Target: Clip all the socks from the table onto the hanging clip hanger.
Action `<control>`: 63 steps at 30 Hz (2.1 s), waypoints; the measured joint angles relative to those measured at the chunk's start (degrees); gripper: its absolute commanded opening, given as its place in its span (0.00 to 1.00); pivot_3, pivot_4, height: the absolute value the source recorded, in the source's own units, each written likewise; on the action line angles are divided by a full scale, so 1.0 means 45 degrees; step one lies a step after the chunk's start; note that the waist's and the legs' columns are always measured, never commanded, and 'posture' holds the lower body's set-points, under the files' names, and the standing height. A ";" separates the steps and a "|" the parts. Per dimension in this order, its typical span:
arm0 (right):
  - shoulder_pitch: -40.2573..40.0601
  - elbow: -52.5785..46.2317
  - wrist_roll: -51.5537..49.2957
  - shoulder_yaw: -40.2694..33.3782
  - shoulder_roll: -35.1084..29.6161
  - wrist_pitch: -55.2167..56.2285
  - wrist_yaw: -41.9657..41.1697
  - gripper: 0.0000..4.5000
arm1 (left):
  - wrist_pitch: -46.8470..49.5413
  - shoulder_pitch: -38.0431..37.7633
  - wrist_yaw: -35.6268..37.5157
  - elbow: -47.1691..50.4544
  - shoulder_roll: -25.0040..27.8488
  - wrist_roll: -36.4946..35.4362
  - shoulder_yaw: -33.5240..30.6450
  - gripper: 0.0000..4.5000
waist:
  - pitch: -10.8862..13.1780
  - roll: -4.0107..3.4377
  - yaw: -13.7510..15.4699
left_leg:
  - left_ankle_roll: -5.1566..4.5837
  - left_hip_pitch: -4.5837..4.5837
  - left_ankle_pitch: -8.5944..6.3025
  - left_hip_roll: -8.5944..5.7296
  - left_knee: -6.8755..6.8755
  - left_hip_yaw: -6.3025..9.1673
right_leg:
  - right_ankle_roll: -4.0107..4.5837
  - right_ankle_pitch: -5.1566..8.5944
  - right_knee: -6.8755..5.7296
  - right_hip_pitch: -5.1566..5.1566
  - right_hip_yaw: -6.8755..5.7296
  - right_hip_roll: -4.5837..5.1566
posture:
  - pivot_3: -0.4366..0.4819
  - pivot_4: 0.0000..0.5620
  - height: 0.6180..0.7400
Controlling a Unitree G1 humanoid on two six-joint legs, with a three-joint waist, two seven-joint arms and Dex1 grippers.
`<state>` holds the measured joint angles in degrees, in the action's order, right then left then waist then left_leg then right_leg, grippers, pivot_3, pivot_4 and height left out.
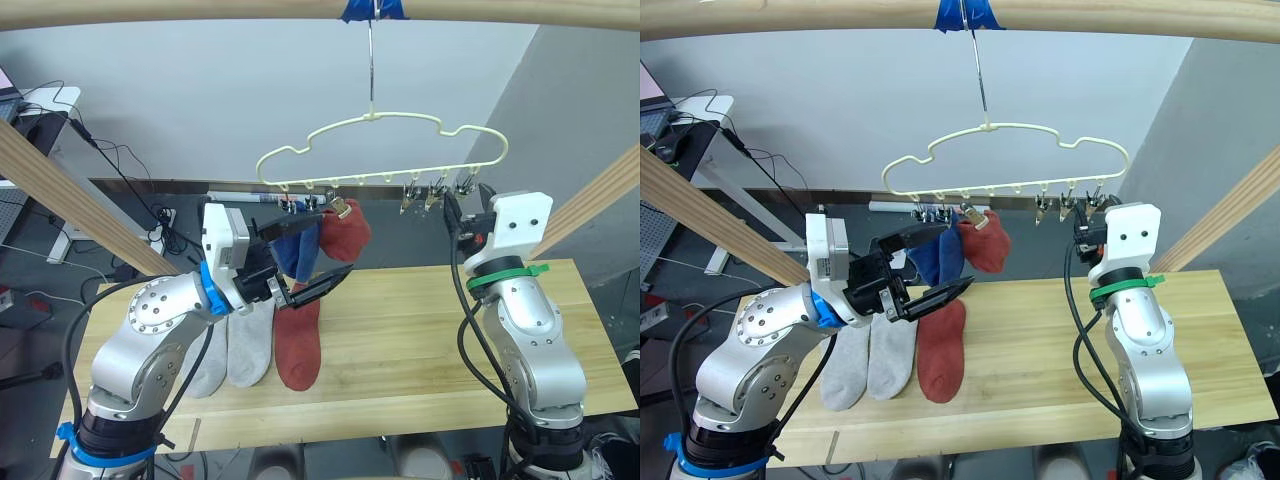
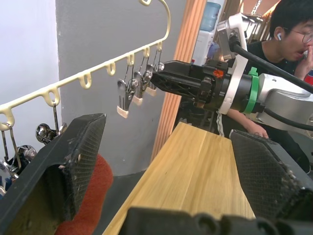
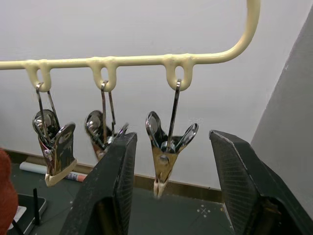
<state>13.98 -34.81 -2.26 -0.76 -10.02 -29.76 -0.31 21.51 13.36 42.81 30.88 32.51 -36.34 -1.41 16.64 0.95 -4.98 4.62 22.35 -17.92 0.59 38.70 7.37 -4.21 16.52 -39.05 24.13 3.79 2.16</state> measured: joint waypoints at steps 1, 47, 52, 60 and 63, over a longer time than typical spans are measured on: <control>0.0097 0.0020 0.0009 -0.0009 0.0029 0.0000 0.0018 0.55 | 0.0046 0.0000 -0.0030 0.0014 -0.0017 0.0000 0.0000 1.00 | 0.0001 -0.0002 0.0000 | 0.0000 0.0000 0.0000 0.0000 0.0001 0.0000 | 0.0000 0.0000 -0.0001 0.0000 0.0000 0.0000 | 0.37 0.54 1.00; -0.2403 -0.2351 -0.1420 0.0296 -0.0541 -0.2181 -0.2253 0.99 | 0.0436 -0.0682 -0.0897 0.0679 -0.0175 0.0093 0.0215 1.00 | 0.0020 -0.0033 -0.0017 | -0.0005 -0.0021 0.0001 0.0009 -0.0001 0.0004 | 0.0007 -0.0005 -0.0010 -0.0012 -0.0001 -0.0011 | 0.38 0.56 1.00; -0.1782 -0.2327 -0.1559 0.0920 -0.0279 -0.2174 -0.2332 1.00 | 0.0462 -0.0719 -0.1057 0.0759 -0.0158 0.0089 0.0181 1.00 | 0.0025 -0.0034 0.0013 | -0.0005 -0.0020 0.0001 0.0007 -0.0002 0.0006 | 0.0007 -0.0004 -0.0005 -0.0013 -0.0003 -0.0010 | 0.40 0.56 1.00; -0.0840 -0.1628 -0.1672 0.1637 0.0618 -0.1811 -0.2116 1.00 | 0.0546 -0.0777 -0.1273 0.1021 -0.0086 0.0080 0.0030 1.00 | 0.0037 -0.0041 0.0039 | -0.0004 -0.0016 0.0001 0.0008 -0.0005 0.0014 | 0.0007 -0.0004 0.0001 -0.0011 -0.0007 -0.0009 | 0.41 0.56 1.00; -0.0557 -0.1167 -0.1640 0.1735 0.0865 -0.1568 -0.2038 1.00 | 0.0685 -0.0753 -0.1336 0.1028 -0.0065 0.0078 -0.0050 1.00 | 0.0038 -0.0041 0.0039 | -0.0004 -0.0016 0.0001 0.0007 -0.0004 0.0008 | 0.0007 -0.0005 0.0001 -0.0011 -0.0004 -0.0009 | 0.41 0.56 1.00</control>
<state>11.48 -40.06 -9.64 7.05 -6.12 -36.82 -9.48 24.59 9.97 36.79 35.51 32.22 -35.99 -1.64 16.81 0.76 -4.81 4.60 22.28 -17.92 0.62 38.68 7.40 -4.18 16.49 -39.05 24.08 3.77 2.12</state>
